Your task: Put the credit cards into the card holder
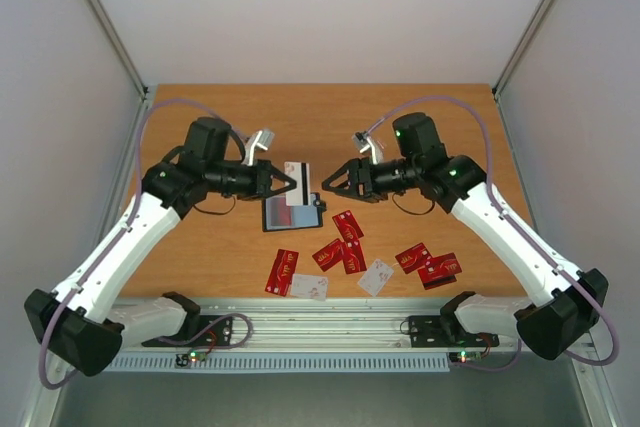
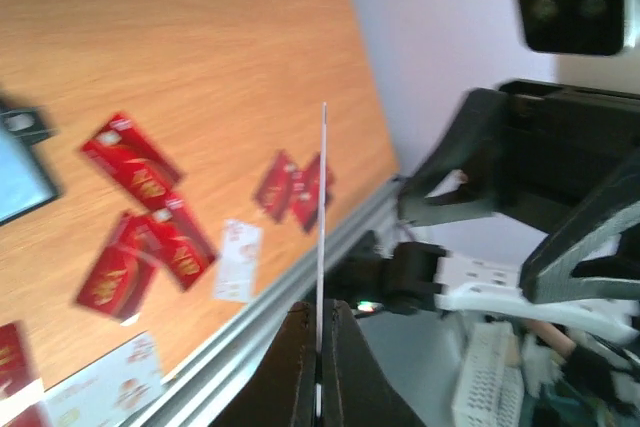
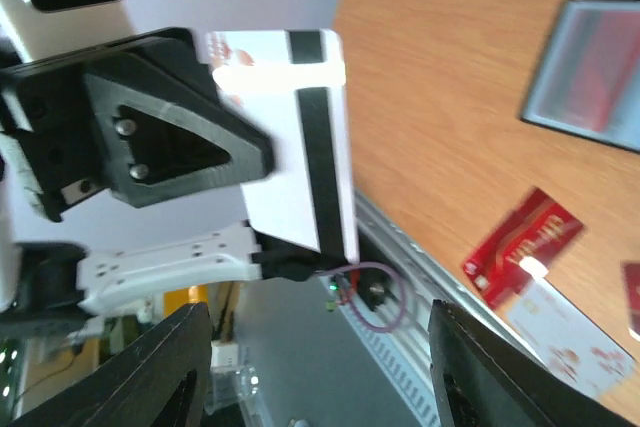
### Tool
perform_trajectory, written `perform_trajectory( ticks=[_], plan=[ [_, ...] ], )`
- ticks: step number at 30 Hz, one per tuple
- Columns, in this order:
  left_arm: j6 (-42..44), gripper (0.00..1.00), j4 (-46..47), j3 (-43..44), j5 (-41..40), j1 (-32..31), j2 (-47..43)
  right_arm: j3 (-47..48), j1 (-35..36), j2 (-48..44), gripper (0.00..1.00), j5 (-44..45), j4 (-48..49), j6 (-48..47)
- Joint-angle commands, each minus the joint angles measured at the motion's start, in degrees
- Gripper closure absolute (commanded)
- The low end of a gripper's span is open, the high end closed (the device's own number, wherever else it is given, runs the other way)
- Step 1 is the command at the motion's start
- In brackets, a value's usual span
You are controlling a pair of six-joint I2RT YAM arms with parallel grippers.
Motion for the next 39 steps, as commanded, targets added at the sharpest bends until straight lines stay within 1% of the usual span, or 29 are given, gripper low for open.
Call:
perform_trajectory(
  ticks=[1,5,8,13,17,22,28,34,39],
  plan=[
    [1.70,1.00,-2.35,-6.48,-10.44,1.46,-2.26,-4.42,-0.33,-0.86,0.40,9.36,-3.61,2.01],
    [0.99,1.00,5.04,-13.05,-12.66,2.79,-1.30,-7.77,-0.27,2.29,0.41,11.64,-0.09,3.47],
    [2.66,1.00,10.47,-16.24,-13.06,4.67,1.17,-8.90,-0.26,5.31,0.41,13.43,2.58,2.80],
    [6.67,1.00,21.14,-20.26,-8.60,10.03,8.26,-8.79,-0.35,13.25,0.42,14.29,7.47,2.23],
    [9.20,1.00,25.03,-19.32,-3.16,11.84,17.48,-7.14,-0.36,18.87,0.43,13.60,10.56,2.98],
    [12.10,1.00,26.17,-17.25,-2.44,12.28,23.29,-6.83,-0.61,23.23,0.44,13.10,14.56,5.01],
    [12.52,1.00,29.10,-16.65,-0.71,12.32,28.87,-7.34,-1.20,27.66,0.45,12.55,18.16,5.84],
    [12.88,1.00,28.67,-15.86,-2.50,12.33,30.78,-7.02,-2.49,30.33,0.46,13.52,19.49,6.82],
    [12.97,1.00,28.88,-16.93,-4.56,12.36,30.20,-7.17,-2.92,31.85,0.47,13.62,20.35,7.60]
  ],
)
